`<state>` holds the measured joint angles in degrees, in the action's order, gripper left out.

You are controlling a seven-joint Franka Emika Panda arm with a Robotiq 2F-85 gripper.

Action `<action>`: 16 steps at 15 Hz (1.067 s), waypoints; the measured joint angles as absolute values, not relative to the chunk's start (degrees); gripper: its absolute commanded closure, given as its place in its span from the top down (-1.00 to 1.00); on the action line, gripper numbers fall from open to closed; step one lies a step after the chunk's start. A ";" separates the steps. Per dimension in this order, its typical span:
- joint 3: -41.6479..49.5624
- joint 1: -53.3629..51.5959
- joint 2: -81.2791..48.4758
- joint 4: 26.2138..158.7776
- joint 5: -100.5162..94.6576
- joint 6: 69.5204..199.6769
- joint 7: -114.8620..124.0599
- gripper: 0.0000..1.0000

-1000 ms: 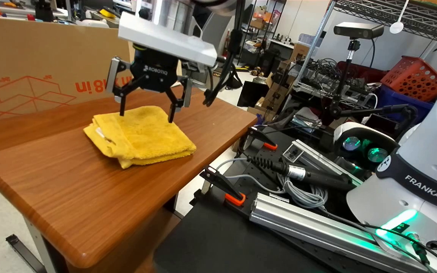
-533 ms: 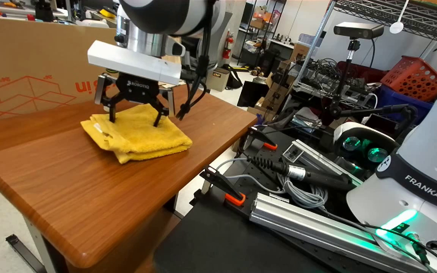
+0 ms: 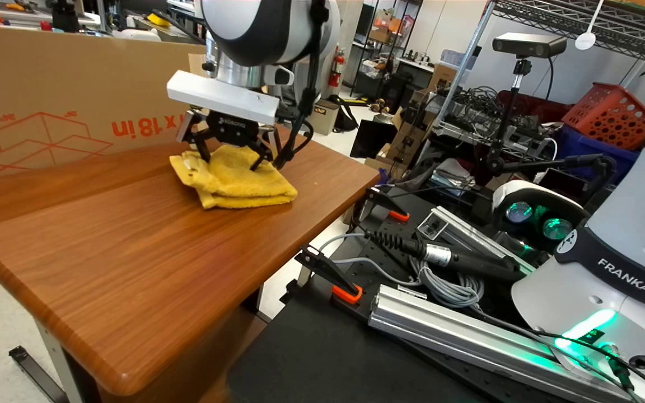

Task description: Use the towel to wipe the table

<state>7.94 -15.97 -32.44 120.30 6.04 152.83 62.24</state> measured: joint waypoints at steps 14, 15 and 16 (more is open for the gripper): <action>10.49 -1.21 -30.94 117.29 13.00 142.73 62.28 1.00; 10.46 -0.60 -30.95 117.07 13.39 142.37 62.28 1.00; 10.46 -0.23 -30.96 117.04 13.50 142.31 62.29 1.00</action>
<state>10.46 -0.23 -30.96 117.04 13.50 142.31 62.29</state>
